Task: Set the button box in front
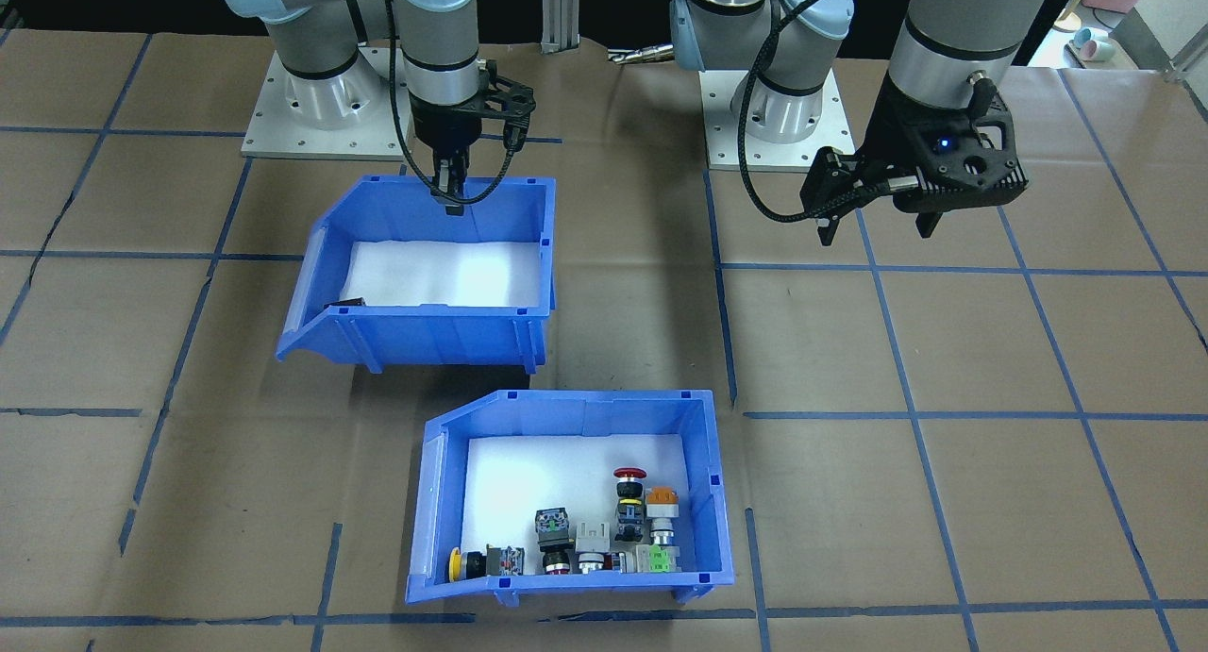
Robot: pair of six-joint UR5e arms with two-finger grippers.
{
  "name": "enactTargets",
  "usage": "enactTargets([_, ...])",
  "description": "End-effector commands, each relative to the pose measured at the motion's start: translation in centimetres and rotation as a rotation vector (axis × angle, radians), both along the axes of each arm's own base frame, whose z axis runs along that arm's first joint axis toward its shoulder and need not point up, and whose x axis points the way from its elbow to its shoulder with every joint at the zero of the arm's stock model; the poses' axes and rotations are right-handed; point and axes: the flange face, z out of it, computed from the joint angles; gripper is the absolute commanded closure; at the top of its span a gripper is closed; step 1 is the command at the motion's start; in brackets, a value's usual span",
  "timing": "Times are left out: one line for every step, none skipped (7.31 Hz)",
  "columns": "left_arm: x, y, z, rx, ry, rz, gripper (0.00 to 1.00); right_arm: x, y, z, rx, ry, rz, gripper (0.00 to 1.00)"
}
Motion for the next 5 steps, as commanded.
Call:
enactTargets([0.0,1.1,0.9,0.015,0.172,-0.024,0.01,3.4,0.9,-2.1,-0.010,-0.009,-0.007,0.91])
enactTargets([-0.3,1.6,1.4,0.027,0.182,-0.023,0.01,4.5,1.4,-2.9,-0.019,0.012,0.009,0.91])
enactTargets([0.0,3.5,1.4,0.060,0.123,-0.022,0.01,5.5,1.8,-3.5,-0.026,0.020,0.033,0.91])
enactTargets([0.6,4.3,1.4,0.059,0.042,-0.011,0.01,6.0,2.0,-4.0,-0.024,0.021,0.030,0.91])
enactTargets([-0.3,5.2,1.8,0.054,0.058,-0.003,0.01,6.0,2.0,-4.2,-0.020,0.024,0.033,0.90])
